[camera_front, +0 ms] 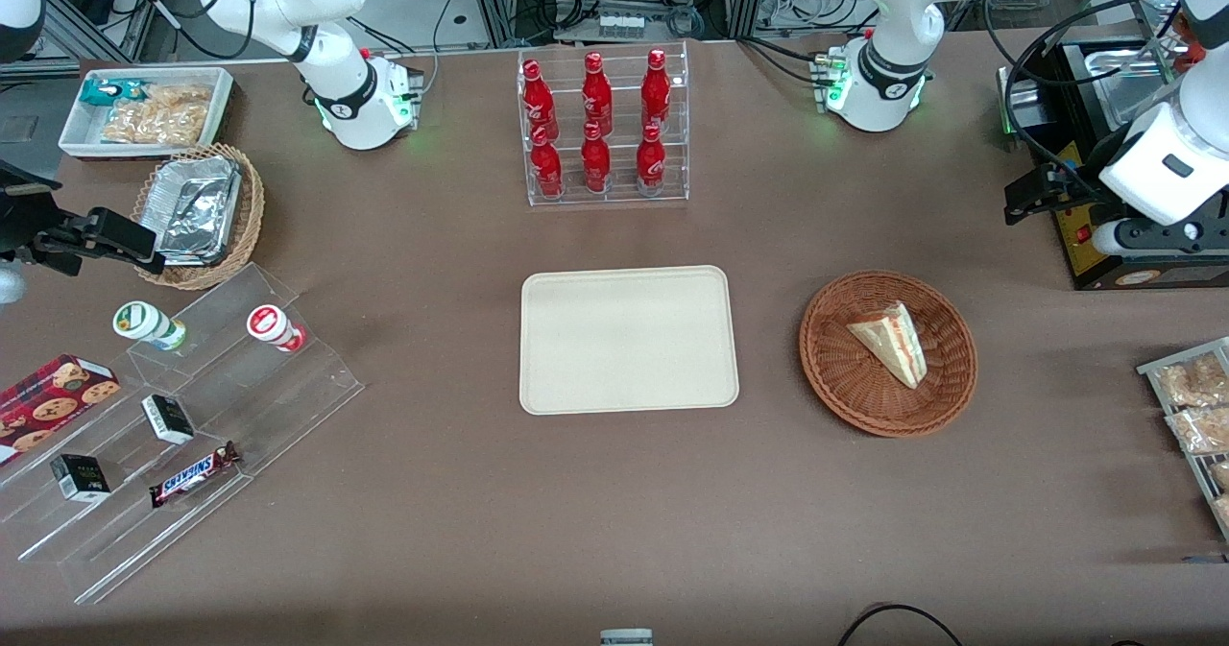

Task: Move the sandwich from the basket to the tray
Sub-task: 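Move the left gripper over the wicker basket toward the sandwich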

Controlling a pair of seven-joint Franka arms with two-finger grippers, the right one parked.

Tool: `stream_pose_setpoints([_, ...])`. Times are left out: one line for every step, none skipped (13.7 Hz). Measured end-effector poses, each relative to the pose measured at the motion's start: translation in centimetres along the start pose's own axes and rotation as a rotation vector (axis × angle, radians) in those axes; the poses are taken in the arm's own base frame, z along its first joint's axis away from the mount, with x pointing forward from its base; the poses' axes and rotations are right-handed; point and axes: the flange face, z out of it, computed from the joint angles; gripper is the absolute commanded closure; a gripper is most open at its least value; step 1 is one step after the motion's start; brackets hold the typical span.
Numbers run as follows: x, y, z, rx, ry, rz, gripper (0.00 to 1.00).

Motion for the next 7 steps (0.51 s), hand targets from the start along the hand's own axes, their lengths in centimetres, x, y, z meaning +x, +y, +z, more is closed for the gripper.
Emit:
stream_pose_setpoints([-0.1,0.1,-0.1,0.002,0.002,0.003,0.00])
stream_pose_setpoints([-0.1,0.2,0.0,0.004,0.000,0.006,0.00])
stream_pose_setpoints([0.0,0.3,0.4,0.006,-0.010,0.009,0.00])
stream_pose_setpoints([0.1,0.5,1.3,0.007,-0.028,0.013,0.00])
stream_pose_setpoints([0.6,0.8,2.9,0.008,-0.047,0.021,0.00])
stream_pose_setpoints([1.3,1.5,5.0,0.009,-0.052,0.034,0.00])
stream_pose_setpoints([2.0,2.1,7.4,0.011,-0.057,0.046,0.00])
